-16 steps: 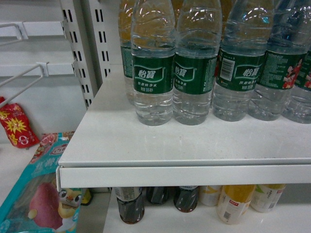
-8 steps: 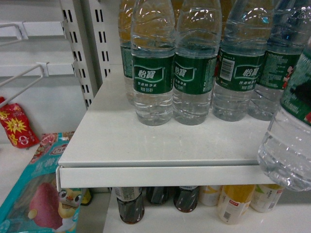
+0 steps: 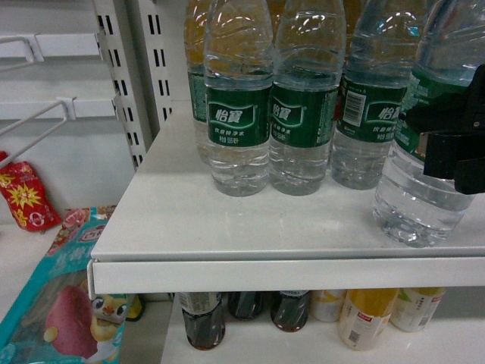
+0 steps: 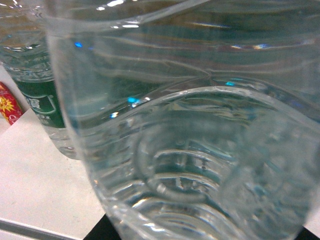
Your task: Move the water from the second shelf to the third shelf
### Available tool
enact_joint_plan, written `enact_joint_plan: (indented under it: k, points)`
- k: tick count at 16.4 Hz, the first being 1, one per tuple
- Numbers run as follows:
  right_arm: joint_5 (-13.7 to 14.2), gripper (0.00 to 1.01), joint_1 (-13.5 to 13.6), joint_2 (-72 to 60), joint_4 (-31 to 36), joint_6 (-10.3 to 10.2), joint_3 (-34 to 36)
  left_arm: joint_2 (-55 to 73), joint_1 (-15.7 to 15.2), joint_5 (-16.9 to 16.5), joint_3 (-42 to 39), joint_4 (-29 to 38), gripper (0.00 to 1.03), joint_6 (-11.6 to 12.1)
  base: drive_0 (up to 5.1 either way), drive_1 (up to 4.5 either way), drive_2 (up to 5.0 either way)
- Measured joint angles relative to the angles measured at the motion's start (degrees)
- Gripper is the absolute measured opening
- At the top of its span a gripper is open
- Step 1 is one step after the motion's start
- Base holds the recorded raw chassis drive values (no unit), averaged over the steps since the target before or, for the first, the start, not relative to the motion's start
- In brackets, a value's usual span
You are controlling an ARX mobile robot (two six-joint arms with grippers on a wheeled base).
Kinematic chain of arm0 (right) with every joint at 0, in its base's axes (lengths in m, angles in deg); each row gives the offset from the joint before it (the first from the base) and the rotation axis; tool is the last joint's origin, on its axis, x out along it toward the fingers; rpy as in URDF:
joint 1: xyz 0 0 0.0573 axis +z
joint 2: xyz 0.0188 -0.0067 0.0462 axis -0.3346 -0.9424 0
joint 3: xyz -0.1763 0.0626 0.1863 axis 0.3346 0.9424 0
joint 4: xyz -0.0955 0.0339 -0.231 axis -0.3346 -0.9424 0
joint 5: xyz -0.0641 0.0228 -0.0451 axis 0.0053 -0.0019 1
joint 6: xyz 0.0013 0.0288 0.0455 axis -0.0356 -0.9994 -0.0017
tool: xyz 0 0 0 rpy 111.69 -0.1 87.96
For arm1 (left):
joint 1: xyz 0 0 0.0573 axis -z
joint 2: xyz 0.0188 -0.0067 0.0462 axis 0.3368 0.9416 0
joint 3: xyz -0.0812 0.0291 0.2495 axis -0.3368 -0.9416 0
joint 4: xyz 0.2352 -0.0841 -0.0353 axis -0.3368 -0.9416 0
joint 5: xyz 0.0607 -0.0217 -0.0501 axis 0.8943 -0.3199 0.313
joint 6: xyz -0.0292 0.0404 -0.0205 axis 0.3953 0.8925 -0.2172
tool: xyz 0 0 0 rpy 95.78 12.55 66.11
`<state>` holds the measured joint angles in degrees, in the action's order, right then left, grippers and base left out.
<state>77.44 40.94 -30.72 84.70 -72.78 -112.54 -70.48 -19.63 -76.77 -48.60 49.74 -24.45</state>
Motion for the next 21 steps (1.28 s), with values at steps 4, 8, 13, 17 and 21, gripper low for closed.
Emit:
enact_joint_plan:
  k: [4, 8, 13, 17, 21]
  points:
    - [1.2, 0.39, -0.1, -4.5, -0.1, 0.1, -3.5, 0.0, 0.0, 0.0, 0.0, 0.0, 0.98, 0.0, 0.0, 0.0, 0.0]
    - [2.0, 0.39, -0.1, -7.5, -0.1, -0.3, -7.1, 0.0, 0.0, 0.0, 0.0, 0.0, 0.98, 0.0, 0.0, 0.0, 0.0]
    - [3.1, 0.39, -0.1, -10.3, -1.7, -1.8, -8.4, 0.0, 0.0, 0.0, 0.0, 0.0, 0.98, 0.0, 0.0, 0.0, 0.0]
    - [3.7, 0.39, 0.0, -10.6, -1.7, -2.1, -8.5, 0.0, 0.0, 0.0, 0.0, 0.0, 0.98, 0.0, 0.0, 0.0, 0.0]
    - [4.5, 0.73, -0.1, -10.6, -1.3, -2.4, -9.0, 0.0, 0.0, 0.0, 0.0, 0.0, 0.98, 0.0, 0.0, 0.0, 0.0]
